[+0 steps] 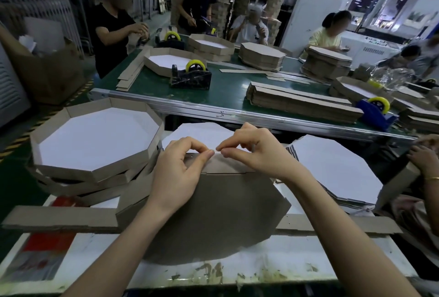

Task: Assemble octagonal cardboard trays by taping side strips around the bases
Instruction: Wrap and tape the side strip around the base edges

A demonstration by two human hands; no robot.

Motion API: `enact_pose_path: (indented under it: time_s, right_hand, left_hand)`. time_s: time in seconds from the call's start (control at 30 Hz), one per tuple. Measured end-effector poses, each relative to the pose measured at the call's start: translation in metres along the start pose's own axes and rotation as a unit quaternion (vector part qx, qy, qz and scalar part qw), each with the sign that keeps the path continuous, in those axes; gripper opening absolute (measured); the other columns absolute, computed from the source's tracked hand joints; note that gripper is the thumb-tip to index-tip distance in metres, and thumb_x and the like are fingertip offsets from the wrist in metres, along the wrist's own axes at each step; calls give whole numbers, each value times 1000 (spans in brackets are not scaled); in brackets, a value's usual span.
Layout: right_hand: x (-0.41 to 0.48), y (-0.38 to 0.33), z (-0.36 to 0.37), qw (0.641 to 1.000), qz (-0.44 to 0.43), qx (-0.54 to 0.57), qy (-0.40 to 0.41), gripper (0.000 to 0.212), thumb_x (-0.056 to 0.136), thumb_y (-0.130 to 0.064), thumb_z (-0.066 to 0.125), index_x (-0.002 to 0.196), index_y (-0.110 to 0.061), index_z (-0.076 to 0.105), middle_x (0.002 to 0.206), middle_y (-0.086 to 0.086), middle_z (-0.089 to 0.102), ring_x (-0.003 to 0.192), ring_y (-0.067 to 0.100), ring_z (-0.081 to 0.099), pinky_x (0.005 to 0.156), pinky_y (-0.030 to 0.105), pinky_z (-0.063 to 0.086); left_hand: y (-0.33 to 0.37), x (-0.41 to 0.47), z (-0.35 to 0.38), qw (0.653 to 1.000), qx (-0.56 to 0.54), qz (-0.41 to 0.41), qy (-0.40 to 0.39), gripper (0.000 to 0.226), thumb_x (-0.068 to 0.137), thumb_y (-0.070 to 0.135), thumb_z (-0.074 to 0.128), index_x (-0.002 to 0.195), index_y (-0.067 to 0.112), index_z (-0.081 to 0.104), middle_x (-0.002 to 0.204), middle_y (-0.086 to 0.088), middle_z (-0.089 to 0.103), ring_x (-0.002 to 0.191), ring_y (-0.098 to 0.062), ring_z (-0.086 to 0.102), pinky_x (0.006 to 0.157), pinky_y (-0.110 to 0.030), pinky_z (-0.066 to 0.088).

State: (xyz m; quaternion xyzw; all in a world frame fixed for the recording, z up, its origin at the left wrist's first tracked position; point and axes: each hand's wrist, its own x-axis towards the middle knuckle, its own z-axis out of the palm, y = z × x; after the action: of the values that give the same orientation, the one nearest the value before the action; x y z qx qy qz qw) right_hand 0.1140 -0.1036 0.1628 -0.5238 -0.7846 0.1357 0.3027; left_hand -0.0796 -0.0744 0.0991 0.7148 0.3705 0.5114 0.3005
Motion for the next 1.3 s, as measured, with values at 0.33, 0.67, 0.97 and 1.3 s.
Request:
enact_pose_path:
  time_s: [0.33,0.67,0.97,1.3]
  right_hand:
    - [8,-1,-4,991,130,-17,-27,77,90,-19,71,154,-16,27,68,-15,69,64,-2,57,64,15,40]
    - [14,-7,-9,966,220,-6,136,17,88,-22,71,72,-16,76,68,-6,73,66,19,66,72,42,57]
    - [-16,-26,4,884,357,274,130,15,85,-25,75,83,-10,77,86,6,77,44,3,32,39,15,27]
    - [-53,-39,39,791,433,401,159,30,87,-18,72,106,5,71,111,26,69,34,1,27,33,14,19]
  left_hand:
    - [4,-3,5,999,25,-22,32,15,85,25,72,99,23,76,91,15,71,91,0,63,84,-30,55]
    - [-2,-3,-5,992,96,26,-82,64,94,61,40,149,28,34,133,15,56,119,-4,51,94,-29,44]
    - [0,-1,-17,950,222,104,-195,37,91,50,55,127,47,58,141,5,52,130,-17,40,105,-36,33]
    - [1,-14,-20,959,176,125,-185,41,95,35,58,128,28,34,127,2,58,118,-21,48,93,-37,37]
